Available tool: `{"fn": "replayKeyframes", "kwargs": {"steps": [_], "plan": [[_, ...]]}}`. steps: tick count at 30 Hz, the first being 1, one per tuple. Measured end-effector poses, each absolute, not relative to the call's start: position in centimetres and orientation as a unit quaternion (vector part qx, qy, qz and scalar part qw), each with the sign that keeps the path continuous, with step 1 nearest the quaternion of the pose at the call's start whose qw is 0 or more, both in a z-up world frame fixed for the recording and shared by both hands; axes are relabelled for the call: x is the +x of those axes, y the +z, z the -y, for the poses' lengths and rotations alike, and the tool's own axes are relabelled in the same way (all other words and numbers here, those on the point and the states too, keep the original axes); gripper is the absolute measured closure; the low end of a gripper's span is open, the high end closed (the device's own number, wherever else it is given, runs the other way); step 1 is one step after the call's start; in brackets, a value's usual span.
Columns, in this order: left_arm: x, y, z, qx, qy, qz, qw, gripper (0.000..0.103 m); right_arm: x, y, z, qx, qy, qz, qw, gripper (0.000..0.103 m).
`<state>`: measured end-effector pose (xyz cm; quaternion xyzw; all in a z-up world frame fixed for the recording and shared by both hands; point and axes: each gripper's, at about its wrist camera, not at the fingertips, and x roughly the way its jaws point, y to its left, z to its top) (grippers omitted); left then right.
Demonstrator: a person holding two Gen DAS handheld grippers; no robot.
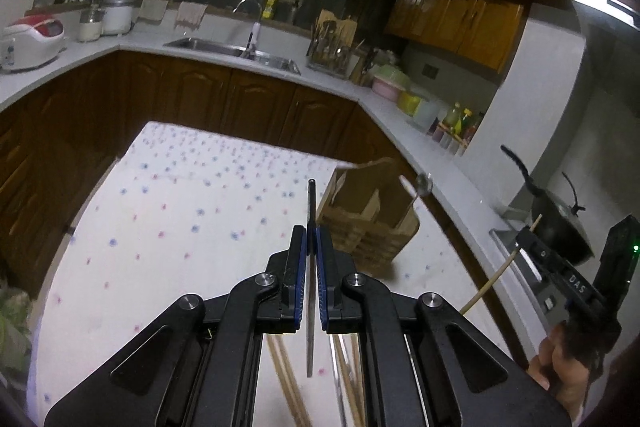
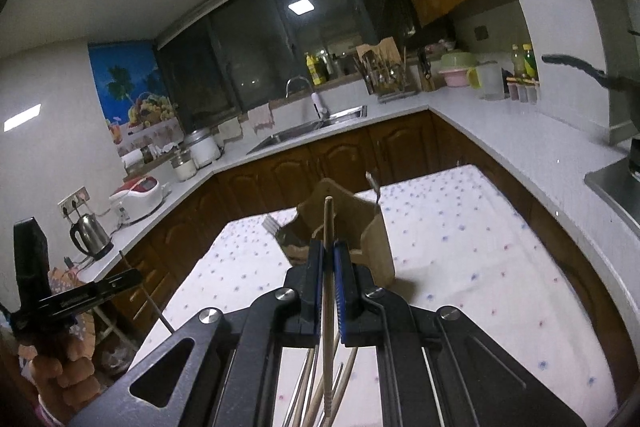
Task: Organize utensils
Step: 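Carry both chopsticks upright and lower them into the wooden holder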
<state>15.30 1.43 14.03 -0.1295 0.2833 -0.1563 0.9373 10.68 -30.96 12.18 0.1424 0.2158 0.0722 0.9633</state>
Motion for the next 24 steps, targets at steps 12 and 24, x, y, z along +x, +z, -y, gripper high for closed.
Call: {"fn": "replayKeyframes", "kwargs": {"steps": [12,24], "plan": [[21.8,21.0,1.2,-0.149,-0.159,-0.191,0.957,0.099,16.4,17.5,32.0,0.144,0.045,-0.135,0.979,0.098],[29.8,18.4,5.3,-0.162,-0.139,-0.187,0.959,0.099,22.8,16.3,33.1,0.149,0.015,-0.104,0.983,0.098]]}}
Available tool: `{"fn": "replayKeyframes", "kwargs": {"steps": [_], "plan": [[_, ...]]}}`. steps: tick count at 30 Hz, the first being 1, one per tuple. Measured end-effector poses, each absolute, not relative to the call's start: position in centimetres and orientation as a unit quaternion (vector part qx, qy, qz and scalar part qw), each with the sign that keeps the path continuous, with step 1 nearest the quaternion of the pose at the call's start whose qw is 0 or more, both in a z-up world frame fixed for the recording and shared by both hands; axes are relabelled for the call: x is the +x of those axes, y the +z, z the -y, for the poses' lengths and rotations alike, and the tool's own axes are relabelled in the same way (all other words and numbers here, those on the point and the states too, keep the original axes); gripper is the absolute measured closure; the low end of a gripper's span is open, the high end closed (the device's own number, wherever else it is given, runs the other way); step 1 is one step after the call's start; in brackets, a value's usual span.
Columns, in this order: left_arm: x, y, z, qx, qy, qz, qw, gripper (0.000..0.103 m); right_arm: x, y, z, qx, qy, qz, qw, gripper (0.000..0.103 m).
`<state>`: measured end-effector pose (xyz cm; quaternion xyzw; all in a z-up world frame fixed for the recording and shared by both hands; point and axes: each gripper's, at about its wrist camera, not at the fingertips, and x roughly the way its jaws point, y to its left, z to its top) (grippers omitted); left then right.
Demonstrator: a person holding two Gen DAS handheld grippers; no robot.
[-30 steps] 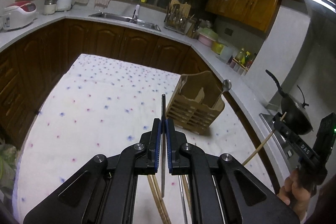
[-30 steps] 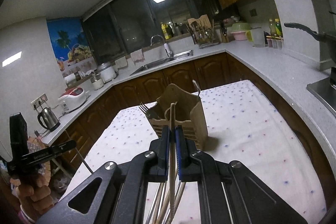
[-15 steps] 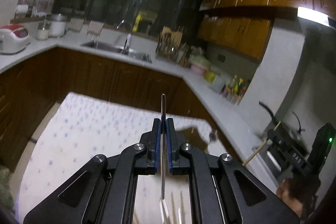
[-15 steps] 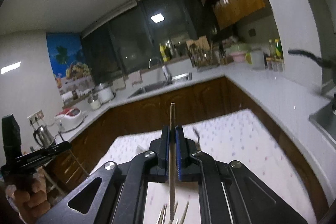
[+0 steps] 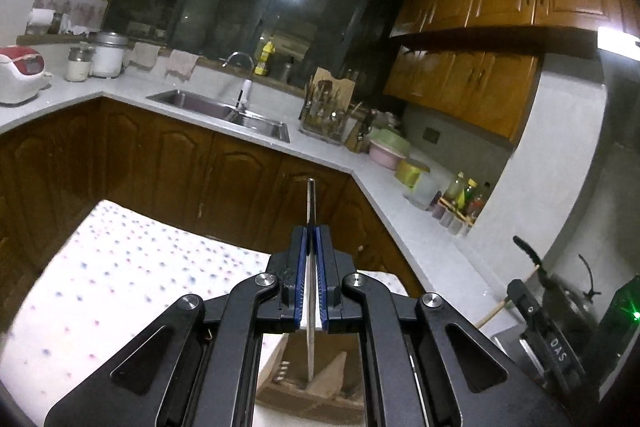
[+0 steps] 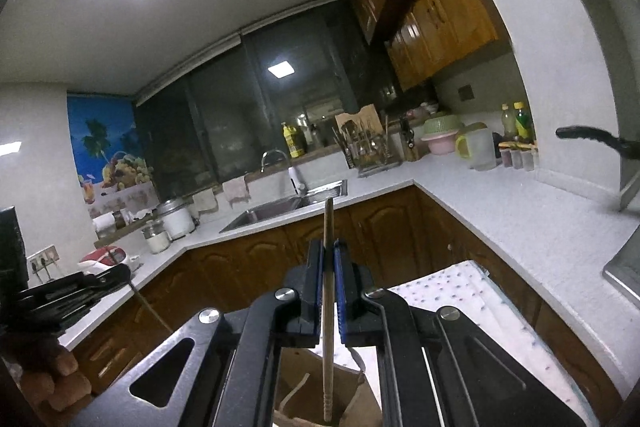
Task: Organize utensils
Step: 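Carry both chopsticks upright and lower them into the wooden holder, then open both tools to release the chopsticks into the holder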
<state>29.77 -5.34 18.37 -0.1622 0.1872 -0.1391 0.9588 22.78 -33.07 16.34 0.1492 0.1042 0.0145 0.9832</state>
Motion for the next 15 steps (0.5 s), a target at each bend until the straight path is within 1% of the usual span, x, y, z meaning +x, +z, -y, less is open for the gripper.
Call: {"fn": "replayKeyframes", "kwargs": {"steps": [8,15], "plan": [[31.8,13.1,7.5,-0.136,-0.139,-0.226,0.955,0.099,24.8,11.9,33.1,0.142,0.01,-0.138,0.98,0.098],[32.2,10.2,8.2,-0.119,-0.144,-0.266,0.946,0.098,25.6,9.1,32.9,0.143,0.019,-0.181,0.973,0.098]]}}
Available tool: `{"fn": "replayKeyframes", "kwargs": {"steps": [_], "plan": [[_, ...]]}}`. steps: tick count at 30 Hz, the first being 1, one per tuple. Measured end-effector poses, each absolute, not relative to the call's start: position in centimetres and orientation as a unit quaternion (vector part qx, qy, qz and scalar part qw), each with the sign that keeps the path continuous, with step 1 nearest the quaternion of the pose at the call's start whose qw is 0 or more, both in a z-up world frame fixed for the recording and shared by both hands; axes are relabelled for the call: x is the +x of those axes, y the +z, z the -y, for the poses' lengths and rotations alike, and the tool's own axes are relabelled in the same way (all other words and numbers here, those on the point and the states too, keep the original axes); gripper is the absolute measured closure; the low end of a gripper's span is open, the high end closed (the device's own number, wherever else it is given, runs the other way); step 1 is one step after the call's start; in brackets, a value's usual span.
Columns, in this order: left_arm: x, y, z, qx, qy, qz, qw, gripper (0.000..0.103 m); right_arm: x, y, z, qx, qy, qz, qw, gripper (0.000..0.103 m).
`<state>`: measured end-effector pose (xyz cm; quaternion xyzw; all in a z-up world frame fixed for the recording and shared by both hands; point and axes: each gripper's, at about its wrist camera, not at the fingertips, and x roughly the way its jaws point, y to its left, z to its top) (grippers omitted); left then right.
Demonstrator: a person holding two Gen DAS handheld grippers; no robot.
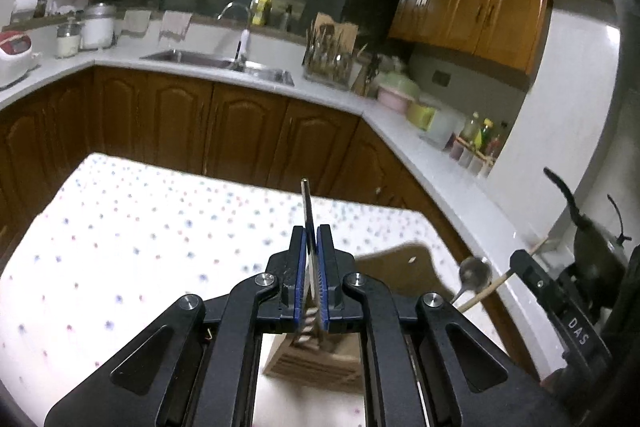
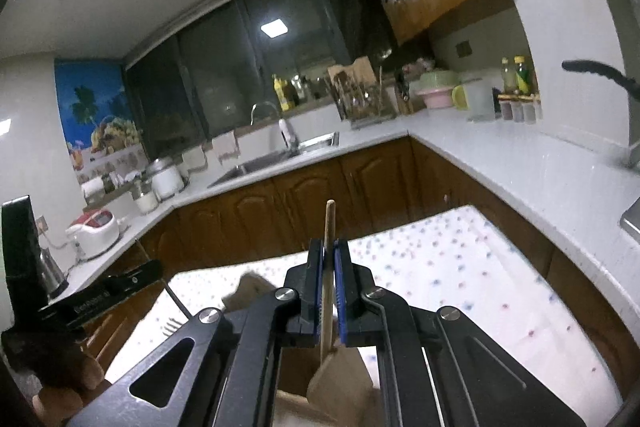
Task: Organize utensils
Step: 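Open both tools to release the chopsticks into the holder, then move both open tools back to the remaining chopsticks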
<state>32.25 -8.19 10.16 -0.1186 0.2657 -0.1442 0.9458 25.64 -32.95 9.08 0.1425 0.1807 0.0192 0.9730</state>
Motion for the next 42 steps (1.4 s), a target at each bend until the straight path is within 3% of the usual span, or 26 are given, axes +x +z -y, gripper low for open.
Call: {"fn": "replayKeyframes", "kwargs": {"steps": [13,16,18,20,23,24,26,27,34,42], "plan": [[32.2,10.6,8.4,-0.114,-0.157,-0.275,0.942,0.098,25.8,8.9,33.2,0.145,0.019,-0.199,0.969,0.097],[32.2,11.0,7.7,-0.132,-0.177,-0.28,0.934,0.095,26.0,9.1,33.4,0.155,0.022,-0.202,0.967,0.092],[31.7,11.6,7.3,-0.134,-0.177,-0.275,0.935,0.074,25.7,9.4,33.7,0.165,0.026,-0.199,0.966,0.081],[30.8,12.3,6.9,-0.136,-0.174,-0.264,0.939,0.061,25.4,9.8,34.1,0.173,0.032,-0.191,0.966,0.047],[29.5,12.9,6.2,-0.137,-0.173,-0.259,0.94,0.05,24.1,10.7,34.3,0.18,0.033,-0.169,0.969,0.037],[28.9,12.9,5.9,-0.138,-0.171,-0.258,0.941,0.043,23.5,11.1,34.4,0.181,0.031,-0.162,0.97,0.036],[27.6,13.0,5.3,-0.135,-0.158,-0.257,0.944,0.027,22.7,11.5,34.4,0.188,0.033,-0.158,0.969,0.024],[26.9,13.0,5.0,-0.133,-0.152,-0.255,0.946,0.024,22.1,11.7,34.5,0.194,0.037,-0.155,0.968,0.021],[21.9,10.9,2.4,-0.128,-0.123,-0.269,0.946,0.022,17.5,11.4,33.4,0.19,0.054,-0.153,0.968,0.009],[17.6,7.1,-0.9,-0.138,-0.086,-0.311,0.936,0.022,12.7,7.7,32.3,0.175,0.056,-0.2,0.962,0.009]]}}
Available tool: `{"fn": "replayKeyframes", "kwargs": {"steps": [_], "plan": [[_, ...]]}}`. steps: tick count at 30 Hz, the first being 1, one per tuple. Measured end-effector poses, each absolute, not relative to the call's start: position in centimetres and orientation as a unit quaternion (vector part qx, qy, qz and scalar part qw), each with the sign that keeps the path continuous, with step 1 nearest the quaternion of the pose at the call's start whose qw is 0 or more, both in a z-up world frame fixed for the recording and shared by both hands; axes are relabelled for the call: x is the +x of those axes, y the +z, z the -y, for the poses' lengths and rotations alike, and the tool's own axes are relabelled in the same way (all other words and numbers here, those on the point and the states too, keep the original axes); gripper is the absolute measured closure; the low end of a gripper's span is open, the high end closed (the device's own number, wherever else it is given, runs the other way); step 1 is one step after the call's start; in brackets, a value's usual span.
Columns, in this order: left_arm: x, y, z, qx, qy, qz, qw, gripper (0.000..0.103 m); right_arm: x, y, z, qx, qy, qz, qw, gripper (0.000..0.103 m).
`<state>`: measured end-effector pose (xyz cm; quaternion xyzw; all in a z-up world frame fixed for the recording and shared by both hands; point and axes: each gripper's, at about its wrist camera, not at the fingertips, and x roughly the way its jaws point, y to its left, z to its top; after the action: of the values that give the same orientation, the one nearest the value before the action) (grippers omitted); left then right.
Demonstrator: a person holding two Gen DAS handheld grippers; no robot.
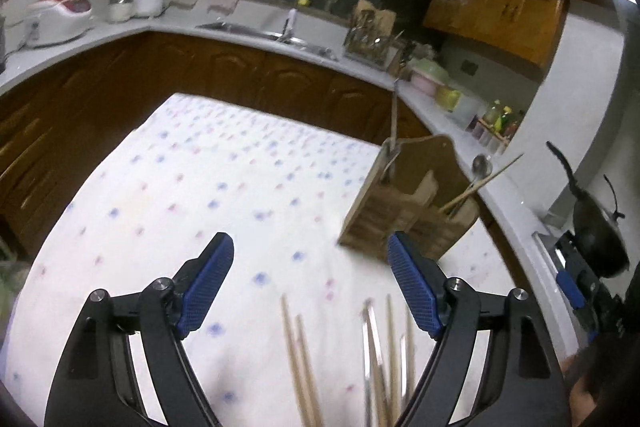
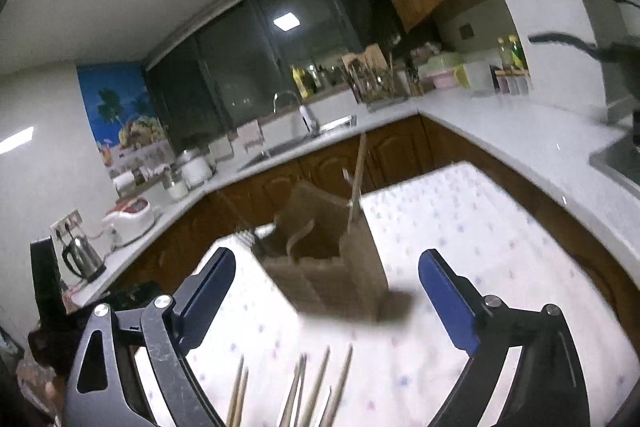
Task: Organize utensils
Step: 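Move both open tools back to the remaining chopsticks, then grasp a wooden chopstick with the left tool while the right tool grasps another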
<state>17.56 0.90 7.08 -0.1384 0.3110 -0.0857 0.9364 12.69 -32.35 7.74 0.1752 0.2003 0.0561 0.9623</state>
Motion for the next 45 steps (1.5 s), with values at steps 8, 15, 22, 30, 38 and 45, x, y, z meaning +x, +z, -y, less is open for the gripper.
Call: {"fn": "replayKeyframes", "kwargs": {"steps": [8,15,22,30,38,45], "plan": [[14.6,4.2,-2.6,-0.136,-0.063,-0.338,0.929,0.022,9.6,4.3,32.1,0.177,0.052,-0.248,0.951,0.009],[13.0,2.1,-2.6,-0.121,-0.052,-0.358,0.924,0.022,7.8,1.9,31.4,0.175,0.049,-0.275,0.944,0.009],[12.7,1.2,-2.5,-0.119,-0.055,-0.373,0.918,0.022,7.2,0.8,30.8,0.167,0.046,-0.292,0.941,0.009],[13.1,1.0,-1.7,-0.106,-0.058,-0.383,0.916,0.022,7.4,0.4,30.1,0.156,0.043,-0.304,0.939,0.01],[14.2,-0.1,-1.4,-0.108,-0.06,-0.405,0.906,0.022,8.4,-0.4,29.6,0.149,0.043,-0.325,0.933,0.024],[16.8,-1.4,0.1,-0.094,-0.067,-0.443,0.889,0.047,10.2,-1.3,29.4,0.147,0.041,-0.353,0.923,0.043]]}}
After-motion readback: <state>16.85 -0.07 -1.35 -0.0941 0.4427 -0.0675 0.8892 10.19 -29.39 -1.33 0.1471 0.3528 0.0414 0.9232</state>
